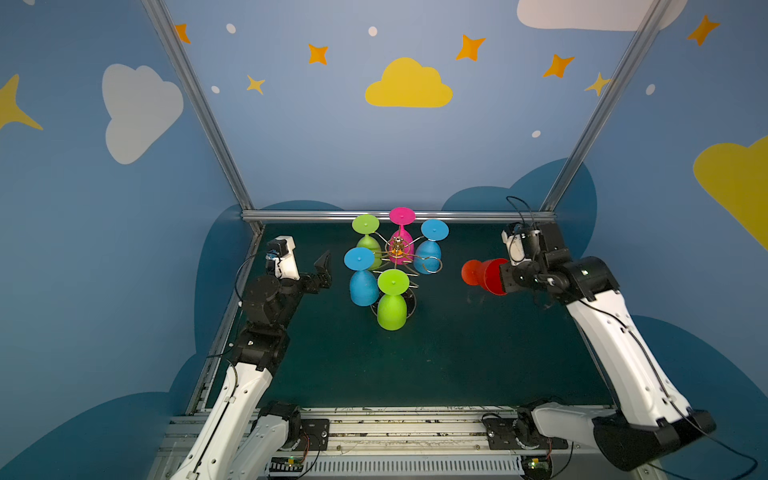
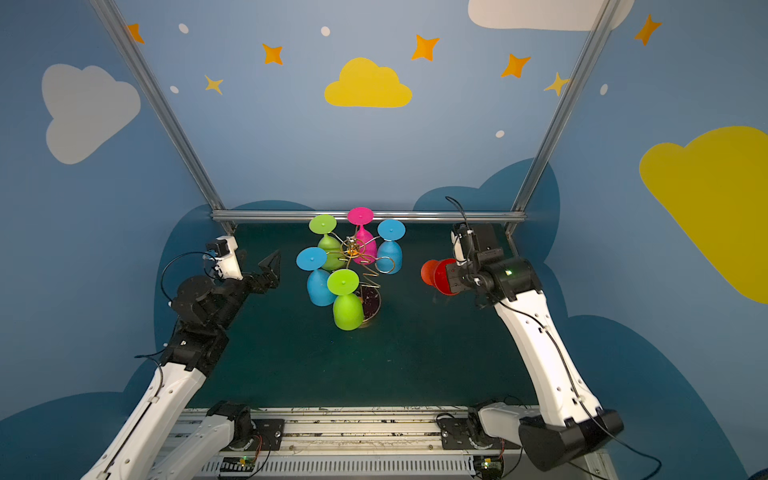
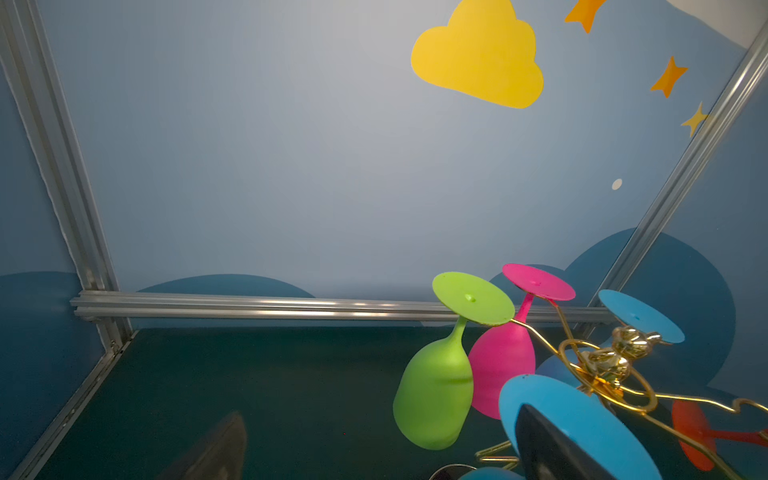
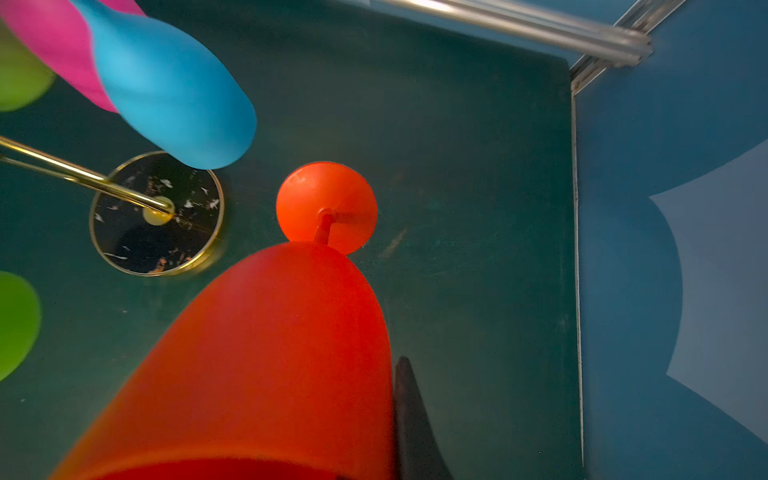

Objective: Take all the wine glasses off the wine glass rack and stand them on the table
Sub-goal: 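Lower the red glass foot-down onto the table and open the right gripper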

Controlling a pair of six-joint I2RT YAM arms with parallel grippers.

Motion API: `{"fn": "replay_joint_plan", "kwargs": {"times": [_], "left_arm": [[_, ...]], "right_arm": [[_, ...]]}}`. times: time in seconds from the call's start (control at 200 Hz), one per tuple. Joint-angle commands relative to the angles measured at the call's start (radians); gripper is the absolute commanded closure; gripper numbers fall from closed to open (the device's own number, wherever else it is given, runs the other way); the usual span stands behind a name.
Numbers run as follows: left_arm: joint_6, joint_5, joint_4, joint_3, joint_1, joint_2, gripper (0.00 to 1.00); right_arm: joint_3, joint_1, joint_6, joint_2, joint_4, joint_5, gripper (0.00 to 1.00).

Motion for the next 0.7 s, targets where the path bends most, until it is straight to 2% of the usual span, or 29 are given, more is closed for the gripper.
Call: {"fn": "replay_joint_plan", "kwargs": {"times": [0.0,0.245,0.696], "left_arm": [[0.003,0.017,-0.002,-0.009,0.03,-0.021,0.01],[-0.004,0.032,0.002,-0.031,0.063,-0.047,0.01],[-0.004,0.044,-0.002,-0.038,0.082,-0.052,0.01]], "right_arm": [[0.058,-0.028,-0.016,0.09,0.042,-0.013,1.0],[0.238,-0.059,-0.043,0.374,0.021,-0.035,1.0],[0.567,-0.075,-0.075,0.724,-0.121,-0.015,1.0]]}}
